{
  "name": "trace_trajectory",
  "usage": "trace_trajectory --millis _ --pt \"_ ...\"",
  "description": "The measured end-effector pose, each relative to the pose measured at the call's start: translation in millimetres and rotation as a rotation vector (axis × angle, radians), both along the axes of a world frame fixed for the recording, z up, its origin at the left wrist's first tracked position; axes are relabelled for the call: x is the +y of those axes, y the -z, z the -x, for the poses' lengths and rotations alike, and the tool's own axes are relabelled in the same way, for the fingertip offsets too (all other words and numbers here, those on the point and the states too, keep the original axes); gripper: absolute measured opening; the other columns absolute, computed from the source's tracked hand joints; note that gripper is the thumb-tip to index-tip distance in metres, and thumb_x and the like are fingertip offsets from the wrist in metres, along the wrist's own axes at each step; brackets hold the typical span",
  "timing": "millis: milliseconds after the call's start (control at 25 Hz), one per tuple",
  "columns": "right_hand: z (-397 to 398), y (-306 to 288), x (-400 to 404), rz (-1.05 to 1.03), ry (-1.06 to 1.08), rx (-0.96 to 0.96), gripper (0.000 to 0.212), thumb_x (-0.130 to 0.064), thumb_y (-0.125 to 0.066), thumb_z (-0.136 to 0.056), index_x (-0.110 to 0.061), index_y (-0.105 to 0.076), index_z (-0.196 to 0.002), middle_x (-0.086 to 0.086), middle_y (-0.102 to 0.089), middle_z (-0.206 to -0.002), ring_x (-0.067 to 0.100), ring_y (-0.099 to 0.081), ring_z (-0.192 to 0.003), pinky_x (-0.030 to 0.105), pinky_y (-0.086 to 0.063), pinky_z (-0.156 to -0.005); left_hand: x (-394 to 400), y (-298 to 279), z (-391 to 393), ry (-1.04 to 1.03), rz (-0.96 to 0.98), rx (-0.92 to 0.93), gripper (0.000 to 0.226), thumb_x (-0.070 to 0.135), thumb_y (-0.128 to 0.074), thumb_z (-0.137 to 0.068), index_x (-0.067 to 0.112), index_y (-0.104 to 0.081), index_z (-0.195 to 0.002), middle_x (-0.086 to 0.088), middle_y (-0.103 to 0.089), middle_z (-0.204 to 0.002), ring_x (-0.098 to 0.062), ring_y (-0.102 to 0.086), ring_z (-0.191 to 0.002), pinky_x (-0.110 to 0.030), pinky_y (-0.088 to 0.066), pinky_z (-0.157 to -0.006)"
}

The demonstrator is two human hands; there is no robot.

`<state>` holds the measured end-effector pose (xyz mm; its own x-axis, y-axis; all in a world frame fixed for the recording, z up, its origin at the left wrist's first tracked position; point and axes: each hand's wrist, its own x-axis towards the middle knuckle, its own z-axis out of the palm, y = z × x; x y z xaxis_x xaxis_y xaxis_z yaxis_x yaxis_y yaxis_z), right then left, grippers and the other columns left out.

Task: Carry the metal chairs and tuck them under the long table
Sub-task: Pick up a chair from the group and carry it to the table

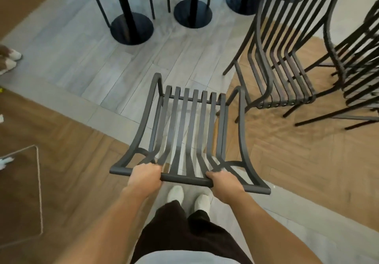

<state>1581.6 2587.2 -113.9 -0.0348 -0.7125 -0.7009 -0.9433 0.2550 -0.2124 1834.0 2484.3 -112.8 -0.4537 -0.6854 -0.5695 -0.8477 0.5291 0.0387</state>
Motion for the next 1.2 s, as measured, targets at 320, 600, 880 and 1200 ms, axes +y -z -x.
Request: trace_trajectory --millis 320,600,880,1200 --pt "46 4 -2 0.004 -0.165 0.029 0.036 -0.023 -0.052 -0.099 -0.031 -0.055 -0.134 0.001 -0.070 -0.118 0.029 -0.065 -0.104 0.042 -0.055 -0.088 29 -4 33 -0.110 0.029 -0.024 0.021 0.033 -0.053 -0.102 0.024 -0.065 -0.116 0.003 -0.070 -0.103 -0.017 -0.068 -0.094 -0.031 -0.053 -0.083" --pt "96 1 -10 0.016 -0.342 0.035 0.043 -0.019 -0.051 -0.099 -0.032 -0.053 -0.140 0.004 -0.069 -0.123 0.032 -0.062 -0.112 0.045 -0.054 -0.096 65 -1 77 -0.296 -0.007 -0.038 0.020 0.034 -0.054 -0.101 0.026 -0.064 -0.117 0.004 -0.069 -0.104 -0.017 -0.067 -0.092 -0.030 -0.053 -0.080" --pt "142 -1 -21 0.077 -0.492 0.006 0.033 -0.024 -0.051 -0.095 -0.032 -0.060 -0.126 -0.002 -0.070 -0.107 0.026 -0.065 -0.095 0.041 -0.057 -0.085 90 -6 121 -0.486 -0.017 -0.016 0.020 0.032 -0.058 -0.098 0.031 -0.064 -0.117 0.007 -0.069 -0.103 -0.018 -0.067 -0.094 -0.032 -0.055 -0.081" --pt "164 4 -61 0.135 -0.583 -0.030 0.026 -0.033 -0.050 -0.097 -0.034 -0.063 -0.119 -0.008 -0.070 -0.095 0.019 -0.064 -0.082 0.031 -0.053 -0.076 66 -8 144 -0.503 -0.023 0.002 0.021 0.028 -0.056 -0.101 0.029 -0.062 -0.121 0.008 -0.057 -0.092 -0.012 -0.055 -0.079 -0.028 -0.050 -0.078"
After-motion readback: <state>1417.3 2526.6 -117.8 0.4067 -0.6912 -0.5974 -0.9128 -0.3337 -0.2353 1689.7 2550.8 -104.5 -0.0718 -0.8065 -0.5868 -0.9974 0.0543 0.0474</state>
